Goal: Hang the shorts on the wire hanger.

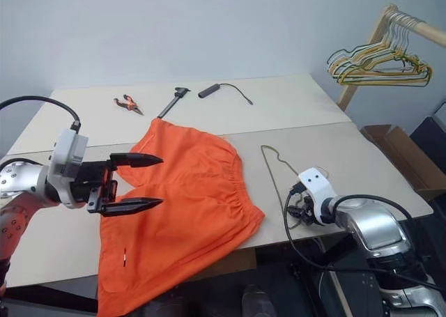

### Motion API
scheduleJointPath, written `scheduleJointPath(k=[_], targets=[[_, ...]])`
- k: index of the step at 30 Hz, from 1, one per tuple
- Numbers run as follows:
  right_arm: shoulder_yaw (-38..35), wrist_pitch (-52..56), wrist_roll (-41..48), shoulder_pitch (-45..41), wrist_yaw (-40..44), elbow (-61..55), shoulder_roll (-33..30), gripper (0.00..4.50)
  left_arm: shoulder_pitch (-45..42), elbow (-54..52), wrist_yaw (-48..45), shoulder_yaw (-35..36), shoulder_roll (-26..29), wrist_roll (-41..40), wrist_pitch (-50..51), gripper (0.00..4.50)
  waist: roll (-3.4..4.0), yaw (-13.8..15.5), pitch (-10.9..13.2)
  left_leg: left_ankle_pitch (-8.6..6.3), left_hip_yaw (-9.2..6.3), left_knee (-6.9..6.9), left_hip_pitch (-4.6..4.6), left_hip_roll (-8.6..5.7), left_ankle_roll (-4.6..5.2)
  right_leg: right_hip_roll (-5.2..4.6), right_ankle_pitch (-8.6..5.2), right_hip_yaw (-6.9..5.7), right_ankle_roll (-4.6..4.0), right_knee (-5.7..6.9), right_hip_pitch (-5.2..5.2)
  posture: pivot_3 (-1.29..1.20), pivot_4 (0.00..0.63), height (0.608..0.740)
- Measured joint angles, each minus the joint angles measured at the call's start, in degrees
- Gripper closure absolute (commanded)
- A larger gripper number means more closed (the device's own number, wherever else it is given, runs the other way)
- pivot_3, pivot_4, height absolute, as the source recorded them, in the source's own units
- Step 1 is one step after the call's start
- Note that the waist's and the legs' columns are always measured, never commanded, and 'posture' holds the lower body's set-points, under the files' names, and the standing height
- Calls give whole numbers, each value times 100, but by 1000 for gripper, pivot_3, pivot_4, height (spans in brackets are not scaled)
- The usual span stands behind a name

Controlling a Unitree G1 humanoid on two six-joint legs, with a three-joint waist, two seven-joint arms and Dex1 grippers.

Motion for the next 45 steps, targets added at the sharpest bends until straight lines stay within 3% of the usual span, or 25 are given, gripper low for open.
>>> scheduleJointPath(k=[7,17,26,32,39,45], targets=[[-1,74,-230,-2,-189,69,-63,4468,44,-13,10,24,0,79,-20,0,-16,60,-36,0,0,4,0,-1,0,0,0,-1,1,0,3,-106,1,740],[-355,-500,-606,-717,-664,409,299,4468,-639,284,51,-125,-192,333,-212,0,-11,-14,-41,0,4,2,-4,-2,0,2,0,2,1,1,-2,-134,0,740],[788,-7163,-3606,-948,-1472,1587,-878,4468,-1869,1172,582,-473,-736,552,-18,0,-11,-153,-42,-1,6,7,-54,-5,-4,-1,3,5,4,5,-51,-152,0,740],[1005,-9659,-4709,-1518,-2011,2509,-928,4468,-2581,1986,712,-1218,-846,1486,-145,0,-11,-329,-43,0,-38,9,-61,-9,-4,-3,8,10,4,8,-57,-158,0,740],[1008,-10695,-5239,-1841,-2154,2691,-817,4468,-2962,2530,452,-1956,-974,2022,48,0,-11,-490,-43,0,-54,11,-68,-10,-5,-5,9,11,4,22,-67,-175,0,740],[995,-10860,-5447,-1887,-2163,2703,-739,4468,-3051,2753,-136,-2246,-980,2125,220,0,-10,-567,-44,0,-58,12,-64,-12,-4,-5,9,12,4,34,-67,-185,0,740]])
